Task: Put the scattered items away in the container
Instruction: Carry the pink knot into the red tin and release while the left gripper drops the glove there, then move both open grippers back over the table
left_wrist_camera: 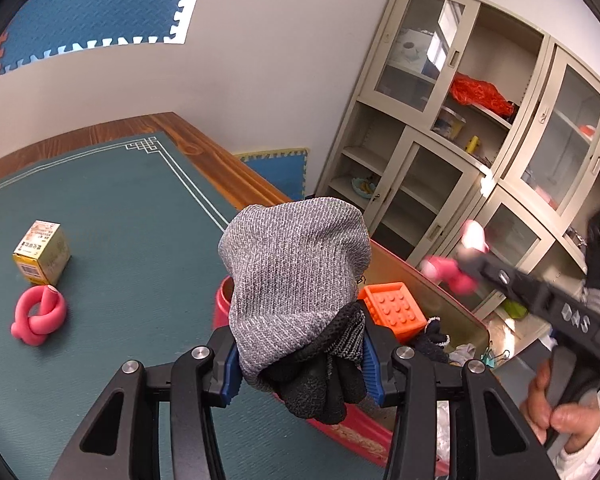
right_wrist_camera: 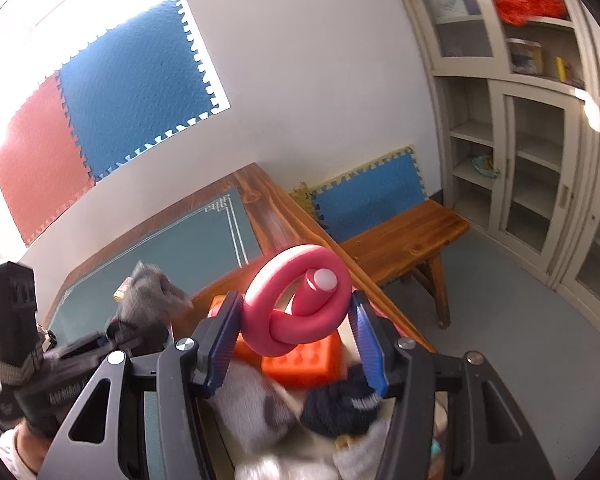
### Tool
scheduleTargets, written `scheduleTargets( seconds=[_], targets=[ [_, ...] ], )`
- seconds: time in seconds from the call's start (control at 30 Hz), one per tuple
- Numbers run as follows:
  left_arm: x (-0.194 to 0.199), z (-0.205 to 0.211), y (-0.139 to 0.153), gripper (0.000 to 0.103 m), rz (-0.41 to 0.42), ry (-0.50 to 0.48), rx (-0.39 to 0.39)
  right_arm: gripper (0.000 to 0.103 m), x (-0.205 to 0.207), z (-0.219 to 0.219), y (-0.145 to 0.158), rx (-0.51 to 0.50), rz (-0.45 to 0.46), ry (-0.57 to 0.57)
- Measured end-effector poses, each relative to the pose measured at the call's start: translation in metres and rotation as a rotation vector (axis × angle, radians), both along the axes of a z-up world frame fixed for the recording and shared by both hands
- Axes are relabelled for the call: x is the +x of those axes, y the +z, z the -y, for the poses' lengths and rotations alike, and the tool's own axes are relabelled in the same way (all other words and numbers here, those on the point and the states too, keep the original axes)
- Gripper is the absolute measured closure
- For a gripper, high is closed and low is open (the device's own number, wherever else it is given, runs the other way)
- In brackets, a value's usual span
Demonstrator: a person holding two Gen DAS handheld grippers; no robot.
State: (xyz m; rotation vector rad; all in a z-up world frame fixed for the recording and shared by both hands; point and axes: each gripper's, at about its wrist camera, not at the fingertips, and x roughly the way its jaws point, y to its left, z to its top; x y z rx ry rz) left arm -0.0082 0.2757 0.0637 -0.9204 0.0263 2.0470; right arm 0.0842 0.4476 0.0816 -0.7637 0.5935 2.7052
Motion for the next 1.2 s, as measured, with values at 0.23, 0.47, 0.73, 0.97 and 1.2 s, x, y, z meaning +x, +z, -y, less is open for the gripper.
scheduleTargets(
  seconds=[0.23, 0.47, 0.73, 0.97, 1.2],
  targets=[
    [-0.003, 0.002, -0.002, 0.054, 0.002, 0.021, -0.015, 0.031, -0.039, -0.015, -0.009, -0.090, 0.018, 0.051],
    [0.005, -0.007, -0.005, 0.054, 0.014, -0.023, -0.013, 0.031, -0.016, -0.029, -0.013, -0.122, -0.019, -0.016],
    [0.037, -0.026, 0.005, 0.054, -0.005, -0.129, 0.000, 0.031, 0.011, -0.038, -0.006, -0.102, -0.042, -0.080],
    [0.058, -0.050, 0.008, 0.029, 0.018, -0.224, 0.014, 0.031, 0.032, -0.046, -0.004, -0.081, -0.049, -0.135],
    [0.062, -0.052, 0.013, 0.016, 0.002, -0.225, 0.021, 0.031, 0.042, -0.041, -0.002, -0.066, -0.053, -0.133]
  ],
)
